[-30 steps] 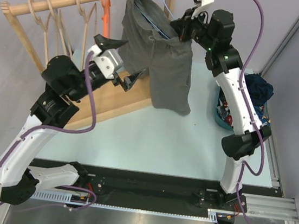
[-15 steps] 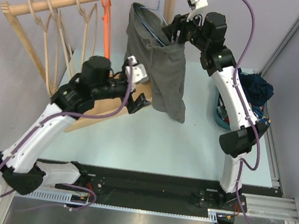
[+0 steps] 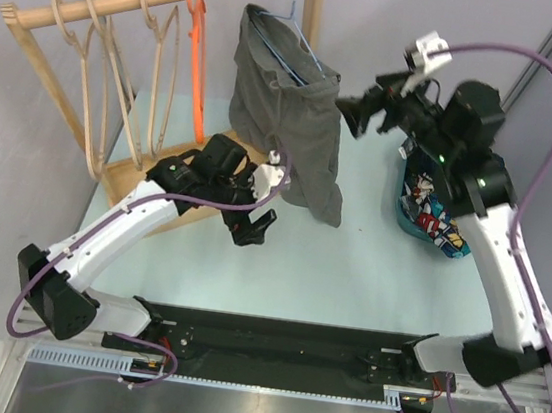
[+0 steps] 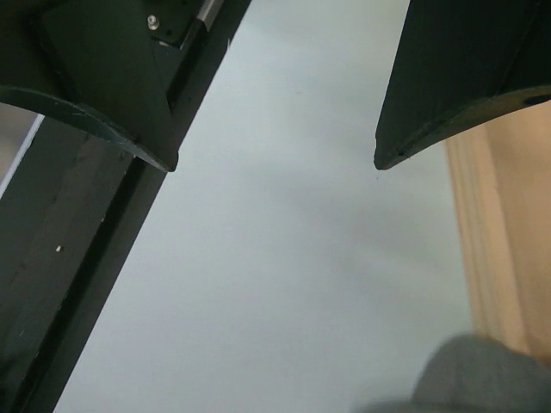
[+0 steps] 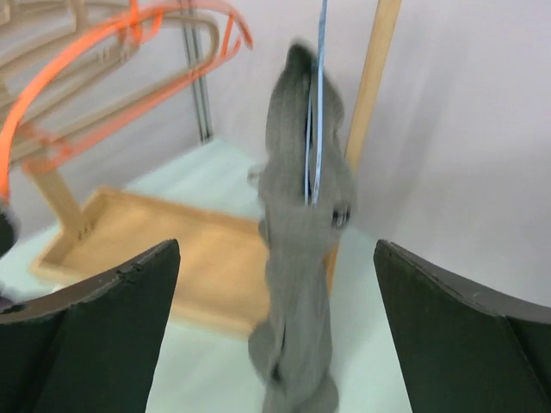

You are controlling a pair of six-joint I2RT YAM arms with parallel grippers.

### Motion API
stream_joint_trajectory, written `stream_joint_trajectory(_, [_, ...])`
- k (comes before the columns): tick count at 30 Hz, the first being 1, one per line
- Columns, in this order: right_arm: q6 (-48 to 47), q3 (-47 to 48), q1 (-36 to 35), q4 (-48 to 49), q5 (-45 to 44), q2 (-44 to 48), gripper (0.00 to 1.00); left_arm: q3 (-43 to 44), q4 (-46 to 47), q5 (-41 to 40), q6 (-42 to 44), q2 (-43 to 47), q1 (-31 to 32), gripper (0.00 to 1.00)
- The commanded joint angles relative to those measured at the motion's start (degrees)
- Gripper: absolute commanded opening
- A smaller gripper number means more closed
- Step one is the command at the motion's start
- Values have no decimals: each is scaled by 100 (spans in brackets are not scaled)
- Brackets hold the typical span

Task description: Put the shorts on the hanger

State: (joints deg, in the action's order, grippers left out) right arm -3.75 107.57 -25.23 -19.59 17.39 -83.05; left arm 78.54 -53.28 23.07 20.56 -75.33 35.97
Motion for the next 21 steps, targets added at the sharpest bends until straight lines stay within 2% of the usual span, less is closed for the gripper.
stream_joint_trajectory(1, [-451, -1297, 132, -272, 28, 1148, 100, -654, -52, -443, 71, 80, -19, 100])
stream_joint_trajectory(2, [-469, -1778, 168, -508, 45, 1585, 100, -769, 62, -600, 97, 123, -19, 100])
stream_joint_trajectory(8, [-653, -3047, 273, -1784, -34, 2661, 100, -1648, 554, -1181, 212, 492, -2, 100])
stream_joint_trajectory(13, [-803, -4505, 352, -1907, -191, 3584, 100, -2298, 1135, -1814, 185, 668, -28, 100])
stream_joint_trajectory(18, [-829, -5061, 370, -1908, -201, 3892, 100, -2458, 1153, -2087, 335, 827, -54, 100])
stream_joint_trajectory(21, [-820, -5193, 388, -1811, -227, 3901, 100, -2449, 1004, -1938, 441, 932, -133, 100])
